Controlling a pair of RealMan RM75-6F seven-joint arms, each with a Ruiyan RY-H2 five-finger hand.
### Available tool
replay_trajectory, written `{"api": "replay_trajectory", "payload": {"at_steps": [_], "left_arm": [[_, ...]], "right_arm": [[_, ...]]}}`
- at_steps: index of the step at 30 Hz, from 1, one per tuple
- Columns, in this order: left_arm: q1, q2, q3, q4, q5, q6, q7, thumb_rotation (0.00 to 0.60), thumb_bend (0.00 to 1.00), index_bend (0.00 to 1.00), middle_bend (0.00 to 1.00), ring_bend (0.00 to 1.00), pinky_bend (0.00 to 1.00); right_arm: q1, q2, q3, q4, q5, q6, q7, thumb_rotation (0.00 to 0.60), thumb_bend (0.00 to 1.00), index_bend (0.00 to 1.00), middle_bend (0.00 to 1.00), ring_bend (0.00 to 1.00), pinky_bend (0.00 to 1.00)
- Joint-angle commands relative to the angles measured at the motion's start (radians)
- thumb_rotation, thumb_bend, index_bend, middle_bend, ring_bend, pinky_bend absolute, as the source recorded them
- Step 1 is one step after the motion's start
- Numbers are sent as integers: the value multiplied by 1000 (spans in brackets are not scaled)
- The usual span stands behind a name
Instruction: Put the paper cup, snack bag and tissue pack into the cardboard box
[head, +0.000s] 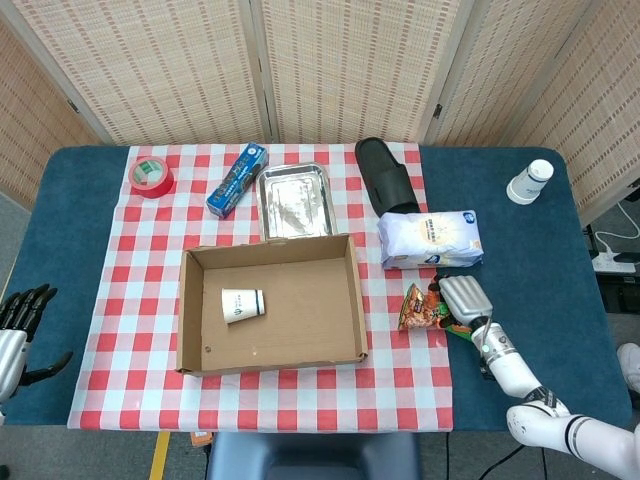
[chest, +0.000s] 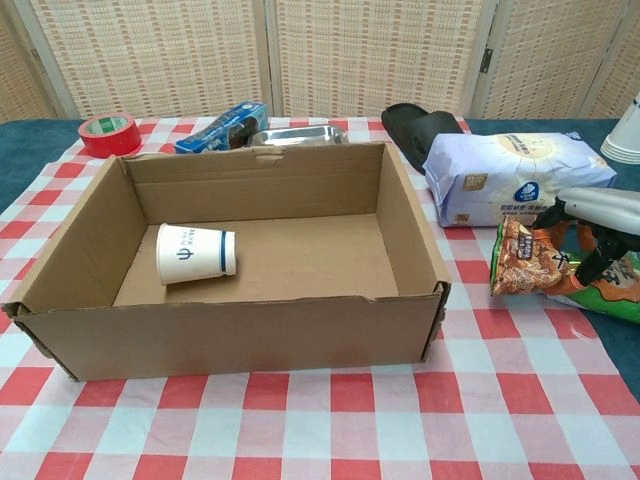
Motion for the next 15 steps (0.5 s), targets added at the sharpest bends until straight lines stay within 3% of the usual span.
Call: {"api": "replay_trajectory", "payload": {"at_steps": [1,7,15], "left_arm": [[0,0,0,0,0,1,0,600,221,0,0,0,0],[1,1,0,0,2,3,-3,600,221,0,0,0,0],[3,3,-1,0,1,7,-8,600,221,0,0,0,0]], "right_arm": [[-12,-4,4,-4,-24,40,-3,600,240,782,454,474,693],[-30,34,15,-61,-54,107,-6,600,311,846,512,569,802],[-40,146,52,-226,-65,170,-54,600,327,865,530,596,821]]}}
